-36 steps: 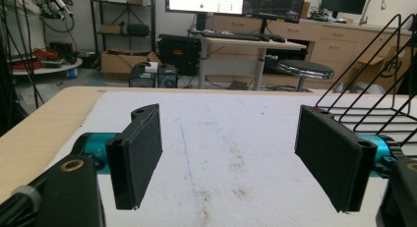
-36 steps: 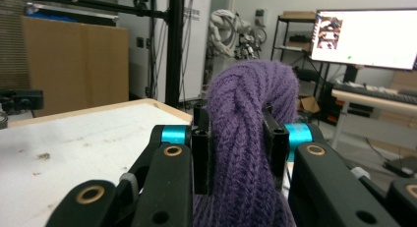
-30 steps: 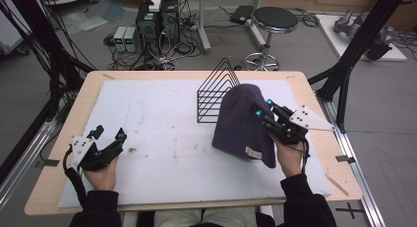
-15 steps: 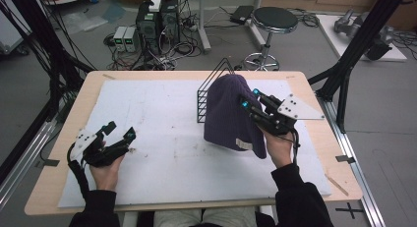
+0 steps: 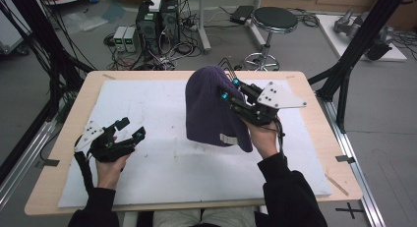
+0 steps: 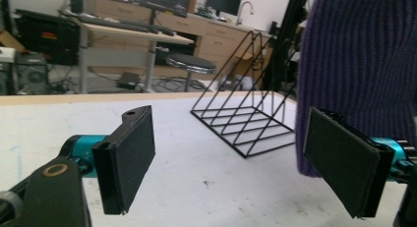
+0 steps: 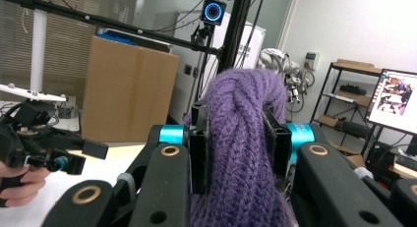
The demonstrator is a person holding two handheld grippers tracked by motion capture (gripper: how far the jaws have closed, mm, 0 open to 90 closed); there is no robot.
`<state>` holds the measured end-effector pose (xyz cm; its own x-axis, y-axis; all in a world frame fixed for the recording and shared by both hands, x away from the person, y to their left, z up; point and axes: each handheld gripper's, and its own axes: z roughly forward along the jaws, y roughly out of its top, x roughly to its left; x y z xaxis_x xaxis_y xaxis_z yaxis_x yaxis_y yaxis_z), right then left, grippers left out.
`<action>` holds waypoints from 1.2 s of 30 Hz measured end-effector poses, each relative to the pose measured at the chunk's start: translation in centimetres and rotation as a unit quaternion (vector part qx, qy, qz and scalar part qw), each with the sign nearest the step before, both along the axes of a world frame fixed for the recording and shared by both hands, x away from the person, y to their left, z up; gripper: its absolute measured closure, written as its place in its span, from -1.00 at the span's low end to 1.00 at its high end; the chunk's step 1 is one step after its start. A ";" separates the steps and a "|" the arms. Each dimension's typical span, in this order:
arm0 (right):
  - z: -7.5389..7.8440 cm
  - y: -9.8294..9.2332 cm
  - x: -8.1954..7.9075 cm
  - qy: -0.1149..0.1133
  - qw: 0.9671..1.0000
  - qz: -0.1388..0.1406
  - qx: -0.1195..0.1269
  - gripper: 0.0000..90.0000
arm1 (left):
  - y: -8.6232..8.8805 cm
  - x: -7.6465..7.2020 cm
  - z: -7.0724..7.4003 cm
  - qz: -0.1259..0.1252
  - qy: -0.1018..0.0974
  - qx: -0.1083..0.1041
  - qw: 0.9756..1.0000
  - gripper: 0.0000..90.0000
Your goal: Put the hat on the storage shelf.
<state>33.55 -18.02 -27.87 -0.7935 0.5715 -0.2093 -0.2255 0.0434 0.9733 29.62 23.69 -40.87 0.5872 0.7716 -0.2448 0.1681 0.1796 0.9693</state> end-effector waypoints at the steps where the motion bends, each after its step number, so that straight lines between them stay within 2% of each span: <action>1: 0.0 0.2 0.1 0.000 1.000 0.002 0.001 0.59 | 0.0 0.3 0.0 -0.020 0.014 -0.004 1.000 -0.54; 3: 0.1 0.5 0.2 0.004 1.000 0.005 0.001 0.61 | -0.3 0.9 0.2 -0.055 0.043 0.010 0.998 -0.52; 4: 0.2 0.7 0.4 0.006 1.000 0.009 0.001 0.62 | -0.5 1.2 0.3 -0.068 0.051 0.019 0.996 -0.52; 6: 0.3 1.1 0.7 0.008 1.000 0.014 -0.001 0.62 | -1.0 1.6 0.4 -0.086 0.057 0.033 0.994 -0.52; 10: 0.8 1.7 1.1 0.011 1.000 0.026 0.006 0.63 | -2.1 2.5 0.5 -0.125 0.073 0.032 0.989 -0.51; 12: 1.1 2.0 1.2 0.008 0.999 0.030 0.008 0.63 | -2.6 2.9 0.7 -0.134 0.073 0.032 0.988 -0.50; 15: 1.5 2.4 1.4 0.005 0.999 0.035 0.012 0.64 | -3.3 3.4 0.9 -0.153 0.072 0.022 0.985 -0.48; 19: 1.9 2.8 1.8 0.006 0.999 0.045 0.023 0.64 | -3.9 4.4 1.2 -0.175 0.087 0.012 0.981 -0.46; 26: 2.7 3.4 2.1 0.004 0.998 0.060 0.021 0.65 | -4.4 6.0 1.8 -0.205 0.093 -0.026 0.974 -0.46; 28: 2.9 3.5 2.1 0.004 0.998 0.062 0.023 0.64 | -4.8 6.4 1.9 -0.216 0.097 -0.021 0.971 -0.49; 29: 3.0 3.5 2.1 0.003 0.998 0.062 0.023 0.65 | -4.9 6.5 1.8 -0.222 0.097 -0.026 0.970 -0.49; 30: 3.1 3.6 2.0 0.001 0.998 0.063 0.023 0.64 | -5.1 6.7 1.7 -0.231 0.099 -0.037 0.967 -0.48; 32: 3.3 3.7 1.9 -0.001 0.997 0.067 0.025 0.64 | -5.4 6.9 1.4 -0.245 0.101 -0.045 0.963 -0.48; 34: 3.5 3.8 1.8 -0.002 0.997 0.073 0.029 0.64 | -5.9 7.0 1.2 -0.252 0.101 -0.048 0.961 -0.48; 36: 3.7 3.9 1.7 -0.001 0.996 0.078 0.030 0.64 | -6.2 7.0 1.1 -0.256 0.096 -0.053 0.960 -0.44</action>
